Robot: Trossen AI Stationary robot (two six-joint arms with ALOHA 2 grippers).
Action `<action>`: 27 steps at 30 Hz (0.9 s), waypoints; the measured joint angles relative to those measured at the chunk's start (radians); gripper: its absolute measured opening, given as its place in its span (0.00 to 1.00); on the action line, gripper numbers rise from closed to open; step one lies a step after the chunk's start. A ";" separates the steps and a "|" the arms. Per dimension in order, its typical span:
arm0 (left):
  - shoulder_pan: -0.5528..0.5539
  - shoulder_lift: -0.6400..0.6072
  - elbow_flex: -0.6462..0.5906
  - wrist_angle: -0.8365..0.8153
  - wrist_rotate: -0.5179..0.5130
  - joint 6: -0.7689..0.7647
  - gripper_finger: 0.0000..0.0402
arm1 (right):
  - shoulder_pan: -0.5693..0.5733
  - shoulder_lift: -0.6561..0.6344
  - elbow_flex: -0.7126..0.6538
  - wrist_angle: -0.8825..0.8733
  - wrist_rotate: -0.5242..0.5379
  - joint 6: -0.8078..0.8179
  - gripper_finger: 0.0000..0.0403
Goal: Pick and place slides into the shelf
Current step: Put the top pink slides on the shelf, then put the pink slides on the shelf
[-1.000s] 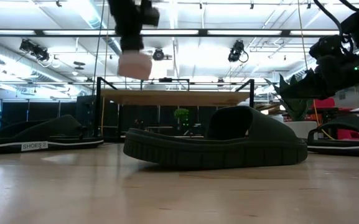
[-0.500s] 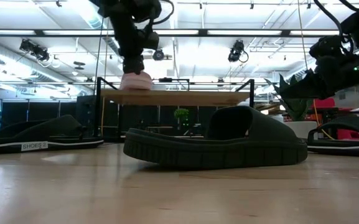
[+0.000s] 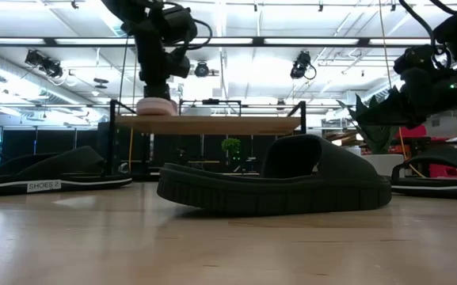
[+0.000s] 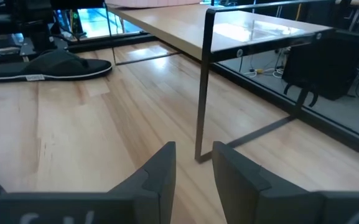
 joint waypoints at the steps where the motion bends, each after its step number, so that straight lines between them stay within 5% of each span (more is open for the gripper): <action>1: -0.001 0.000 0.000 0.000 0.000 0.008 0.18 | 0.000 0.000 0.000 0.000 0.000 0.007 0.28; 10: -0.036 0.000 0.000 -0.023 -0.077 0.008 0.31 | 0.000 0.000 0.000 0.000 -0.028 0.092 0.28; 15: -0.073 0.000 0.000 -0.032 -0.119 0.004 0.34 | 0.024 0.000 0.000 0.088 -0.239 0.197 0.26; 21: -0.131 -0.002 0.000 -0.034 -0.307 0.046 0.35 | 0.125 0.001 0.044 0.210 -0.431 0.393 0.22; 27: -0.189 -0.043 0.001 -0.036 -0.333 -0.054 0.33 | 0.333 0.080 0.207 0.113 -0.322 0.407 0.22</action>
